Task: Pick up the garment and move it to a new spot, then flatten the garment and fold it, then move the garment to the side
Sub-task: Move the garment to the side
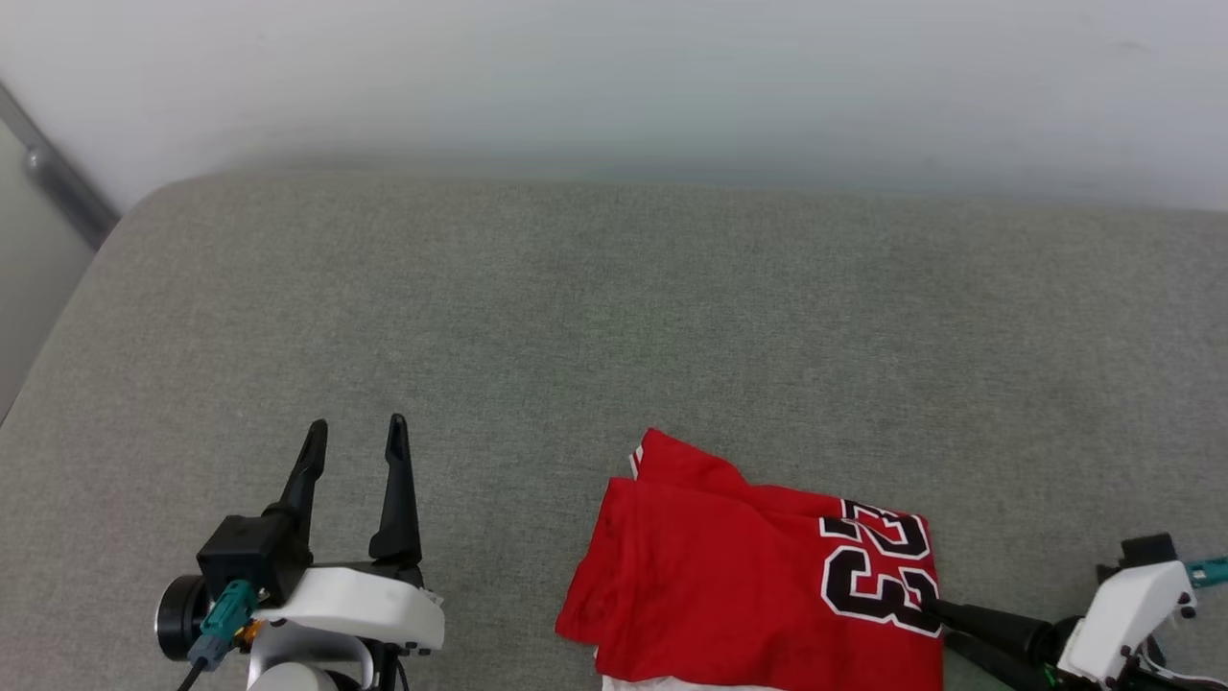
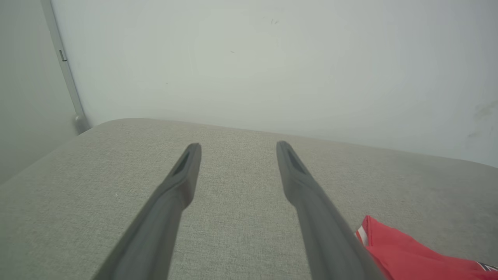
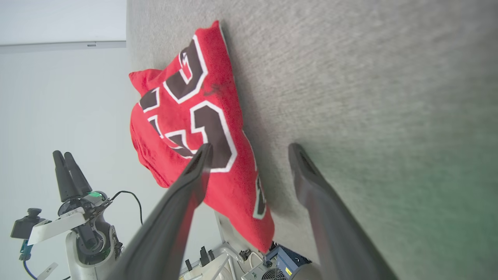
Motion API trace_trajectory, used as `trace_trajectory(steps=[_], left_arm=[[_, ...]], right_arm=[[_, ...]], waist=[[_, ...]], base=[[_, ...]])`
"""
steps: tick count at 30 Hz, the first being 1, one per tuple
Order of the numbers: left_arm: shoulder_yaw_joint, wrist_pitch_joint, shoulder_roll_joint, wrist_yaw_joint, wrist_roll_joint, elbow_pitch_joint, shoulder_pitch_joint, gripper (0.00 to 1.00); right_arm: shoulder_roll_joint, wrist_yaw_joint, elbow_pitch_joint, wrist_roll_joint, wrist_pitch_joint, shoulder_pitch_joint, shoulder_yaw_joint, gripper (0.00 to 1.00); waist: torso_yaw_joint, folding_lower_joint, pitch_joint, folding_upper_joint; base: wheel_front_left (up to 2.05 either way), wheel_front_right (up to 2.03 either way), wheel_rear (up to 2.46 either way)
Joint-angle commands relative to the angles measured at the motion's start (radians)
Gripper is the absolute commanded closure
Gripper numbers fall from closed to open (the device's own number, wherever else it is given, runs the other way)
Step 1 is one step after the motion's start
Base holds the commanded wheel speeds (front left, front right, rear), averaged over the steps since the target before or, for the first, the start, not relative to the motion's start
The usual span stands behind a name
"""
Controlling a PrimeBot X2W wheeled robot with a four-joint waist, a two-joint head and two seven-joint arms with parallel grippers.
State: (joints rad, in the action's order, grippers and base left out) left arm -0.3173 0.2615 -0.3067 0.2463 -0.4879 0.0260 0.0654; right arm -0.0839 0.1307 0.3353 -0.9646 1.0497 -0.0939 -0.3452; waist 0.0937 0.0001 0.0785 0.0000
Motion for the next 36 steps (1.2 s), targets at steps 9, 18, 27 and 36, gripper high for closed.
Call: trace_trajectory(steps=[9,18,27,36], left_arm=[[0.002,0.005,0.019,-0.035,0.023,0.041,0.067,0.00],[0.015,0.005,0.013,-0.059,0.036,0.067,0.037,0.00],[-0.006,0.004,0.006,-0.089,0.055,0.054,0.050,0.00],[-0.017,-0.003,-0.006,-0.096,0.084,0.010,0.126,0.00]], right_arm=[[0.026,-0.001,0.113,-0.046,-0.027,-0.073,0.120,1.00],[-0.072,0.000,0.054,0.025,-0.155,-0.093,0.275,1.00],[-0.226,0.000,0.063,0.250,-0.299,-0.156,0.398,1.00],[-0.284,0.000,0.121,0.315,-0.365,-0.335,0.454,1.00]], waist=[[0.042,-0.0001,0.054,0.0000],[0.003,-0.0001,-0.016,0.0000],[-0.128,-0.0001,-0.016,0.0000],[-0.348,-0.0001,0.130,0.0000]], base=[[0.00,0.00,0.00],[0.00,0.00,0.00],[0.00,0.00,0.00],[0.00,0.00,0.00]])
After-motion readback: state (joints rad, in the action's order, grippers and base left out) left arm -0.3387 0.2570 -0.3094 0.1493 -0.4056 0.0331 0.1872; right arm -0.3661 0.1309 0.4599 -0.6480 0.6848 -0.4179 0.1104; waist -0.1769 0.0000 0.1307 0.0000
